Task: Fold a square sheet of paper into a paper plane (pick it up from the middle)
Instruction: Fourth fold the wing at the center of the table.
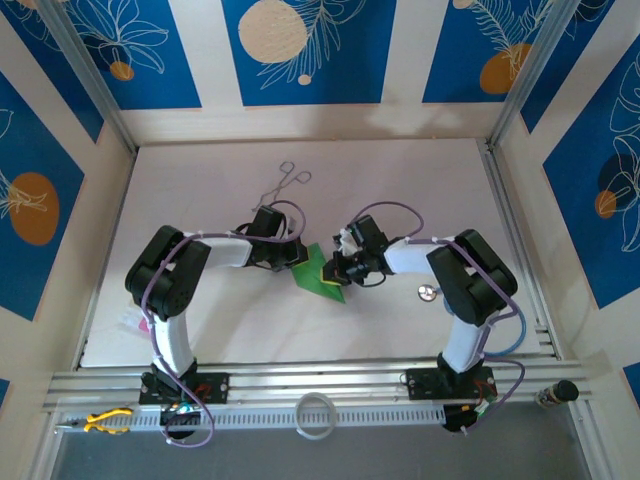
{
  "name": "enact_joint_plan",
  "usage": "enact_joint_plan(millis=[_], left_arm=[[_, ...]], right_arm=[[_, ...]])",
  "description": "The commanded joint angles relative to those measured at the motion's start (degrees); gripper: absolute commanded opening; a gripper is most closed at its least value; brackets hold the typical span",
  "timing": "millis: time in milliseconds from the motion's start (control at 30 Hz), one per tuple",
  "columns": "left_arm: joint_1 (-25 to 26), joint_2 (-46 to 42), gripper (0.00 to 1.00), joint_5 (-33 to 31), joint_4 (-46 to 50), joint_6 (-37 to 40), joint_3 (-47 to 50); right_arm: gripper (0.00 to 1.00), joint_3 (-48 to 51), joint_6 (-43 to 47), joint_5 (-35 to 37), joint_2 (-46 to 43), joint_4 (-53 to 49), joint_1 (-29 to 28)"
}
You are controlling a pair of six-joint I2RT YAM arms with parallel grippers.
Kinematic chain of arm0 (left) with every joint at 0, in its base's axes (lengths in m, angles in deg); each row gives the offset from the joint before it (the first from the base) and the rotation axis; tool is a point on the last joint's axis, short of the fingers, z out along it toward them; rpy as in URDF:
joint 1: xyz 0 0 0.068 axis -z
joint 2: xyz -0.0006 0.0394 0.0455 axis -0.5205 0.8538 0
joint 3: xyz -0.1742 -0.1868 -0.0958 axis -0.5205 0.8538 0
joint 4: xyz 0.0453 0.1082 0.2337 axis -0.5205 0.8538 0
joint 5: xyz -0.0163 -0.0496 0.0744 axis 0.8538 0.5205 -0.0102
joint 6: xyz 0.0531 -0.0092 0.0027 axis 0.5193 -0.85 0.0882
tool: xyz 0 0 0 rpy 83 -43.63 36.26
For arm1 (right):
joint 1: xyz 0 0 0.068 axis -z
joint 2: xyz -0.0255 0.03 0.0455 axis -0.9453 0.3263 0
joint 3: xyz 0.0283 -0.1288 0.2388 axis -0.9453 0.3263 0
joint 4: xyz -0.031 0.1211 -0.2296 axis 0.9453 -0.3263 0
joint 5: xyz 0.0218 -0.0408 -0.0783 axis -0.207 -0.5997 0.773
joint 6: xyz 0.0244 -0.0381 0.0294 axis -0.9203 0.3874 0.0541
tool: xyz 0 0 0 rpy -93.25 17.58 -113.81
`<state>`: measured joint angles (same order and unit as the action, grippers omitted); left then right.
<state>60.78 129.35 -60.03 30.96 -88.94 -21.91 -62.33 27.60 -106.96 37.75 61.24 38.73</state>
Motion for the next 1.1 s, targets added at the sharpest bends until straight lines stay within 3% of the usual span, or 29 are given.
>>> enact_joint_plan(millis=[0, 200, 367, 667, 1067], left_arm=[[-0.3, 1.2, 0.07, -3.3, 3.3, 0.3, 1.7], [-0.4, -1.9, 0.1, -0.6, 4.1, 1.2, -1.8], [0.1, -7.4, 0.19, 1.9, 3.0, 1.8, -3.0], [-0.3, -3.2, 0.07, 0.0, 11.2, 6.6, -5.6], [-4.0, 1.9, 0.06, -2.0, 7.2, 7.4, -3.7]], right_arm=[[0.06, 3.8, 0.5, 0.6, -0.5, -1.2, -0.2], [0.03, 7.5, 1.4, 0.4, -1.5, -0.5, 0.1], [0.02, 7.6, 1.5, 1.6, -1.9, -1.1, 0.0], [0.01, 7.4, 2.0, 2.3, -2.4, -2.2, 0.1], [0.01, 8.4, 1.1, 2.4, -2.4, -1.5, 0.0]])
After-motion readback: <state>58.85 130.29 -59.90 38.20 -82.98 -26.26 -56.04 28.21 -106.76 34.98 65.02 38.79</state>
